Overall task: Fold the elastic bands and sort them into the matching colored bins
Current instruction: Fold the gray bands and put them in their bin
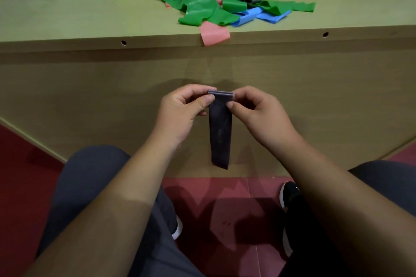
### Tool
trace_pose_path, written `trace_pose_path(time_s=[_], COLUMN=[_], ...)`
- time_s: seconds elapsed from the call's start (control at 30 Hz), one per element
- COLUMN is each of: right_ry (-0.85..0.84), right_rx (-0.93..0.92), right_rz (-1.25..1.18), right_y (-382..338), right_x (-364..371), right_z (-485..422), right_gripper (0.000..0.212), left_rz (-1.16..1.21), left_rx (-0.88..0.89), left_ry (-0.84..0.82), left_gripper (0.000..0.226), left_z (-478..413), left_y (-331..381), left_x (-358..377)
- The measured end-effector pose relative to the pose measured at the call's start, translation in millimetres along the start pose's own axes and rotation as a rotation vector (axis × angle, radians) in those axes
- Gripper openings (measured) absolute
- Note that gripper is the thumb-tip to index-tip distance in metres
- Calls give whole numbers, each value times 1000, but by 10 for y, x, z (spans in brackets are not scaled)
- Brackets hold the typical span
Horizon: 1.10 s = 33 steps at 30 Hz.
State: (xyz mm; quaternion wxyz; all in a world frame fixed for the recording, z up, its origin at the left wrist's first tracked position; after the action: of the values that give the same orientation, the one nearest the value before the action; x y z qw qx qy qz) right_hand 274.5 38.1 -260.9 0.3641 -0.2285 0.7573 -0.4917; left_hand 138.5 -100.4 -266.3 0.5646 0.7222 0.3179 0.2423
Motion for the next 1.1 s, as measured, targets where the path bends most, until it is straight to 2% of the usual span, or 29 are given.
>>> trace_pose_path(time_s=[0.3,0.63,0.8,1.1], right_ry=[-21,2,39,151], right_rx=[49,1,-29,-77], right_rz=[-48,-167,-294,-327], right_y=[-54,-271,-460,-772], right_x=[14,-110,-259,-531], right_z=[18,10,-11,-259], right_gripper=[12,20,15,10], left_rz=[18,-59,-98,-234], left_rx=[-11,117,179,273], left_ry=[32,64,42,41], left_gripper=[19,22,21,14], left_z=[-13,7,-26,-306], left_y=[19,362,625,1236], left_x=[6,51,101,169])
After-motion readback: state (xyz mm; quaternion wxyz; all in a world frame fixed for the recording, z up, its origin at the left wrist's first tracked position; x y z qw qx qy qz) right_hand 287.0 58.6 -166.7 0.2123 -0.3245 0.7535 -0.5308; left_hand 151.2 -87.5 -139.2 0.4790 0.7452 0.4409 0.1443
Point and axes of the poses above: each hand's wrist, its own z-axis away from the middle knuckle, its own x-axis out of the palm, y = z × x, the point moved 7 cm from there along -z, towards the middle knuckle, and after that the axes turned 2 degrees about x, right-handed, at the moved point
